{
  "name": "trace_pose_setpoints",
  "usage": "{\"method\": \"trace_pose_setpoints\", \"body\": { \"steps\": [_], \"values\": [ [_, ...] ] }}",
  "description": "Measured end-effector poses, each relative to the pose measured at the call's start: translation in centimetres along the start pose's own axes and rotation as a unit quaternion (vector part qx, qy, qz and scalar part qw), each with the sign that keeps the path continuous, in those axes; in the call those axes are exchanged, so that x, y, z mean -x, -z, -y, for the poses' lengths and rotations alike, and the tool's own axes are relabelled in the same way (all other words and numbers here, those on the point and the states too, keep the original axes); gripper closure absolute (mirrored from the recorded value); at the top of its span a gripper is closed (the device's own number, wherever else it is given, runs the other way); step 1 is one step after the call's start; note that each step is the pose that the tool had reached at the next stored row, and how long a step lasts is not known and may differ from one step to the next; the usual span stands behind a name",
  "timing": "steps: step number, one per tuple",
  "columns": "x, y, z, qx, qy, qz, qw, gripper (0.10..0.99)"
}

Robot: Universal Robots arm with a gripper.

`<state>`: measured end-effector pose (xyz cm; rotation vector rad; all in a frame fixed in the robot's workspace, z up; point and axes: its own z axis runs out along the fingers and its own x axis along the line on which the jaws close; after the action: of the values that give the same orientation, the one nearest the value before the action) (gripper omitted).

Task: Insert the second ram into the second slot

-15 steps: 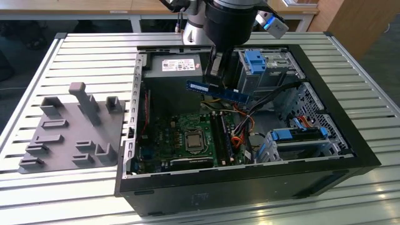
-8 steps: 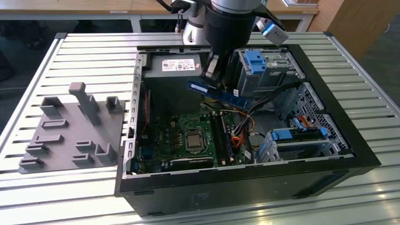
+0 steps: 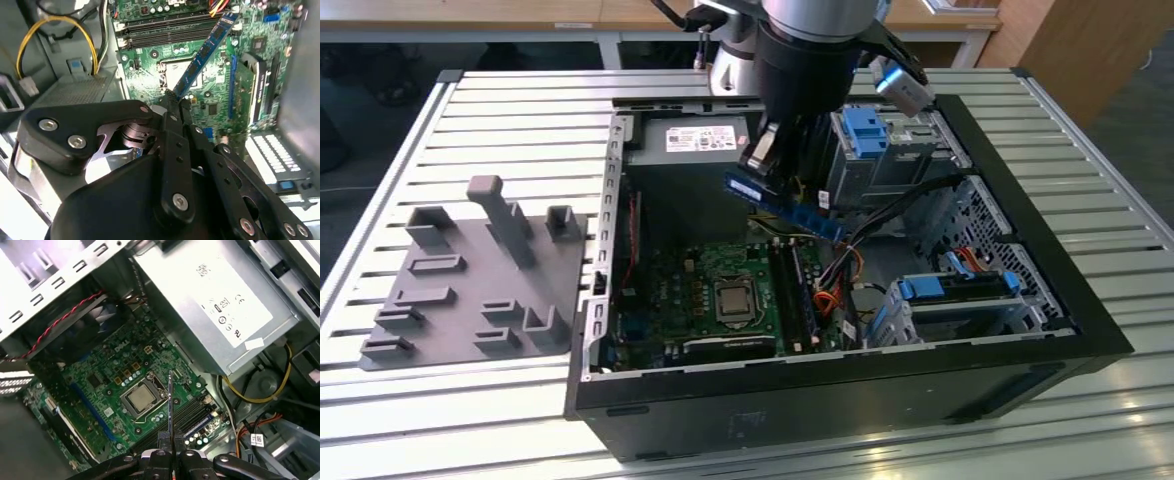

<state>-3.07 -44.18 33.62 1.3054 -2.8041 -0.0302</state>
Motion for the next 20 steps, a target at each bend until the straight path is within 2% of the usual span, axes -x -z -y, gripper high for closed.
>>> {"method": "trace_pose_setpoints", "body": {
  "steps": [5,13,16,20],
  "values": [
    [0.02,-0.60,0.02,0.0014,-0.041,0.0015,0.9992,0.949],
    [-0.38,-1.40,0.41,0.0019,-0.052,0.0019,0.9986,0.949],
    [-0.37,-1.76,0.43,0.0028,-0.078,0.0028,0.9969,0.949],
    [-0.35,-2.27,0.45,0.0040,-0.114,0.0043,0.9934,0.949]
  ]
}}
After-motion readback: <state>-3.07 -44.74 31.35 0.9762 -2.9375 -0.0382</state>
